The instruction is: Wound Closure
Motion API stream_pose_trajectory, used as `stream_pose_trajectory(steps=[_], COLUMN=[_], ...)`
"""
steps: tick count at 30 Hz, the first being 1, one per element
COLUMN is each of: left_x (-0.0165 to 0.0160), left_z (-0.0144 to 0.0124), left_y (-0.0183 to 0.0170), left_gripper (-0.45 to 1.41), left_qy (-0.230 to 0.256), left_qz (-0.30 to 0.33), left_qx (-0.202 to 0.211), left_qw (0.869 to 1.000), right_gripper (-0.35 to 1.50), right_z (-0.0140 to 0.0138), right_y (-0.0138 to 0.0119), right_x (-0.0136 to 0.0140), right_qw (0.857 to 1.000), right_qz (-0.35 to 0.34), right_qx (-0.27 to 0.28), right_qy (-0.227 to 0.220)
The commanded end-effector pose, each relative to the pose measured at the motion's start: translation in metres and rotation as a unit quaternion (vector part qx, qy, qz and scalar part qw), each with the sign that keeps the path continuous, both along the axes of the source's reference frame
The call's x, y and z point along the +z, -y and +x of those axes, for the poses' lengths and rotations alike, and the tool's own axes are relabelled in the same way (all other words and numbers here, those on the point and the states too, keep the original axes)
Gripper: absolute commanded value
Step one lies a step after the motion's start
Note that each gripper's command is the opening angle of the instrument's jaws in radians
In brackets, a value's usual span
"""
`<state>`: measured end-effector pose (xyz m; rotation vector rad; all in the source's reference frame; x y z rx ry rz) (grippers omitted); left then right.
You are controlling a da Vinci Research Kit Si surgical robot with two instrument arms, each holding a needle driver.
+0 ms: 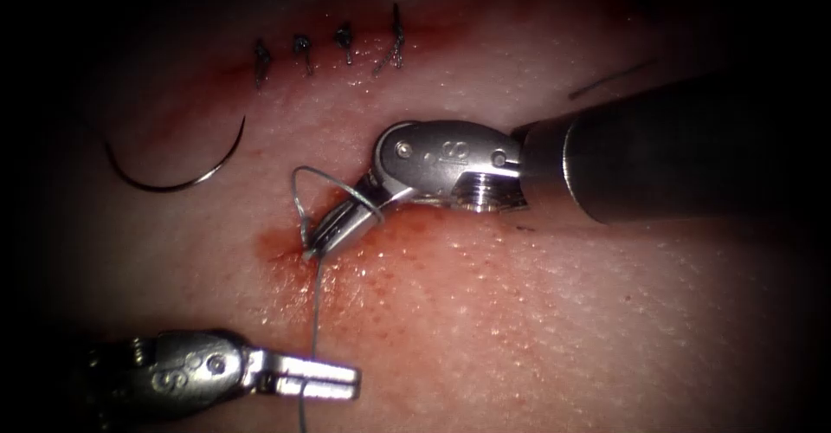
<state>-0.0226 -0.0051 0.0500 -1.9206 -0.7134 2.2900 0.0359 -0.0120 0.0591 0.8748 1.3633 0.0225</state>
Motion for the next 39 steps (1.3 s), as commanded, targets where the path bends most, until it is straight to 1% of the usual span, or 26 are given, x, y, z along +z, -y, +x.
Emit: stream_pose_trajectory(steps=[1,6,7,8,11,12,13,16,17,19,21,22,23,24,25,26,27,28,29,30,31,32,34,35,36,39], left_x=[0.0,-0.0024,-0.0037,-0.0037,-0.0057,-0.0057,-0.006,-0.006,-0.0058,-0.0054,-0.005,-0.005,-0.0047,-0.0042,-0.0042,-0.004,-0.0035,-0.0035,-0.0033,-0.0029,-0.0029,-0.0024,-0.0022,-0.0016,-0.0012,-0.0007], left_z=[-0.0009,-0.0016,-0.0017,-0.0017,-0.0021,-0.0021,-0.0022,-0.0024,-0.0026,-0.003,-0.0031,-0.0031,-0.0032,-0.0033,-0.0033,-0.0034,-0.0034,-0.0034,-0.0034,-0.0035,-0.0035,-0.0041,-0.0043,-0.0046,-0.0046,-0.0047], left_y=[0.0013,0.0041,0.0052,0.0052,0.0073,0.0073,0.0078,0.0079,0.0082,0.0091,0.0105,0.0105,0.0111,0.0125,0.0125,0.013,0.0142,0.0142,0.0147,0.016,0.016,0.0175,0.0179,0.0194,0.0205,0.0216], left_gripper=[-0.45,-0.45,-0.45,-0.45,-0.45,-0.45,-0.45,-0.45,-0.45,-0.45,-0.45,-0.45,-0.45,-0.45,-0.45,-0.45,-0.45,-0.45,-0.45,-0.45,-0.45,-0.45,-0.45,-0.45,-0.45,-0.45], left_qy=[0.004,0.01,0.016,0.016,0.044,0.044,0.054,0.057,0.062,0.072,0.078,0.078,0.079,0.08,0.08,0.079,0.087,0.087,0.092,0.1,0.1,0.096,0.096,0.092,0.081,0.07], left_qz=[-0.002,0.015,0.026,0.026,0.055,0.055,0.068,0.072,0.084,0.11,0.151,0.151,0.166,0.195,0.195,0.207,0.231,0.231,0.241,0.258,0.258,0.269,0.276,0.298,0.305,0.315], left_qx=[0.007,0.027,0.031,0.031,0.042,0.042,0.058,0.057,0.055,0.073,0.115,0.115,0.134,0.176,0.176,0.19,0.221,0.221,0.234,0.268,0.268,0.295,0.3,0.316,0.325,0.33], left_qw=[1.0,0.999,0.999,0.999,0.997,0.997,0.995,0.994,0.993,0.989,0.979,0.979,0.974,0.961,0.961,0.956,0.943,0.943,0.938,0.923,0.923,0.912,0.908,0.896,0.892,0.887], right_gripper=[-0.35,-0.35,-0.35,-0.35,-0.35,-0.35,-0.35,-0.35,-0.35,-0.35,-0.35,-0.35,-0.35,-0.35,-0.35,-0.35,-0.35,-0.35,-0.35,-0.35,-0.35,-0.35,-0.35,-0.35,-0.35,-0.35], right_z=[0.0005,0.0002,0.0002,0.0002,0.0001,0.0001,0.0001,0.0002,0.0003,0.0004,0.0004,0.0004,0.0005,0.0006,0.0006,0.0006,0.0008,0.0008,0.0009,0.0012,0.0012,0.0016,0.0017,0.0021,0.0024,0.0026], right_y=[0.0,-0.0005,-0.0008,-0.0008,-0.0012,-0.0012,-0.0013,-0.0017,-0.0018,-0.0019,-0.0019,-0.0019,-0.0019,-0.0019,-0.0019,-0.0019,-0.0019,-0.0019,-0.0019,-0.002,-0.002,-0.0023,-0.0024,-0.0028,-0.003,-0.0031], right_x=[0.0015,0.0024,0.0025,0.0025,0.0027,0.0027,0.0027,0.0027,0.0026,0.0024,0.0024,0.0024,0.0023,0.0023,0.0023,0.0023,0.0024,0.0024,0.0024,0.0024,0.0024,0.0024,0.0024,0.0024,0.0023,0.0022], right_qw=[1.0,0.999,0.999,0.999,0.998,0.998,0.997,0.995,0.994,0.994,0.993,0.993,0.993,0.993,0.993,0.993,0.992,0.992,0.991,0.99,0.99,0.989,0.988,0.985,0.982,0.98], right_qz=[0.002,0.003,0.007,0.007,0.001,0.001,-0.003,-0.008,-0.007,-0.006,-0.004,-0.004,-0.004,-0.001,-0.001,-0.001,0.001,0.001,0.007,0.009,0.009,0.01,0.013,0.024,0.036,0.046], right_qx=[0.007,0.024,0.033,0.033,0.042,0.042,0.044,0.058,0.068,0.074,0.077,0.077,0.078,0.081,0.081,0.082,0.087,0.087,0.09,0.097,0.097,0.106,0.112,0.128,0.139,0.146], right_qy=[0.012,0.031,0.039,0.039,0.055,0.055,0.063,0.076,0.08,0.082,0.085,0.085,0.085,0.087,0.087,0.088,0.091,0.091,0.095,0.099,0.099,0.102,0.105,0.115,0.124,0.128])
